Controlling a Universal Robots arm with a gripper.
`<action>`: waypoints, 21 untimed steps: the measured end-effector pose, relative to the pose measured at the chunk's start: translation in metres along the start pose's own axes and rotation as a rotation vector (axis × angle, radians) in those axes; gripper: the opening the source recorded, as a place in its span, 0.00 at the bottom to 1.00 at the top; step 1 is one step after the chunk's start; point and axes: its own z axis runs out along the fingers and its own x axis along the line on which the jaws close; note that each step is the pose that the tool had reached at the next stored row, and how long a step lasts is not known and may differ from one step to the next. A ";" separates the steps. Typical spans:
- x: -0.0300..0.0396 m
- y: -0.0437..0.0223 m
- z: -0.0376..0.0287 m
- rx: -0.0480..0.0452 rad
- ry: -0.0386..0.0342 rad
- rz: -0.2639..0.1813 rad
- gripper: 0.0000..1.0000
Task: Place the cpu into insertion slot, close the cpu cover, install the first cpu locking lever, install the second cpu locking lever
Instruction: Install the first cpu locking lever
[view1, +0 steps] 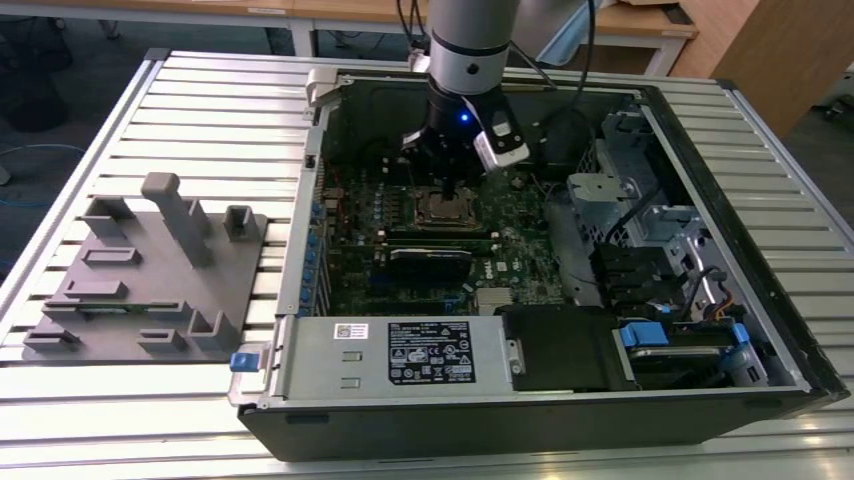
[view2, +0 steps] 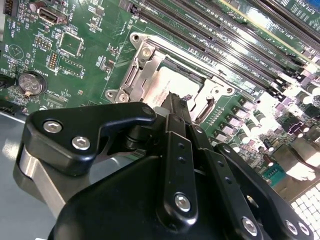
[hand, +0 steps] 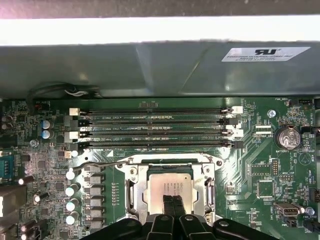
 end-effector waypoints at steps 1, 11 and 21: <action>0.0000 0.0000 -0.0002 0.0003 0.0002 0.000 0.11; 0.0037 -0.0002 -0.0005 0.0004 0.0002 0.000 0.11; 0.0129 -0.0005 -0.0006 -0.0002 0.0002 0.000 0.11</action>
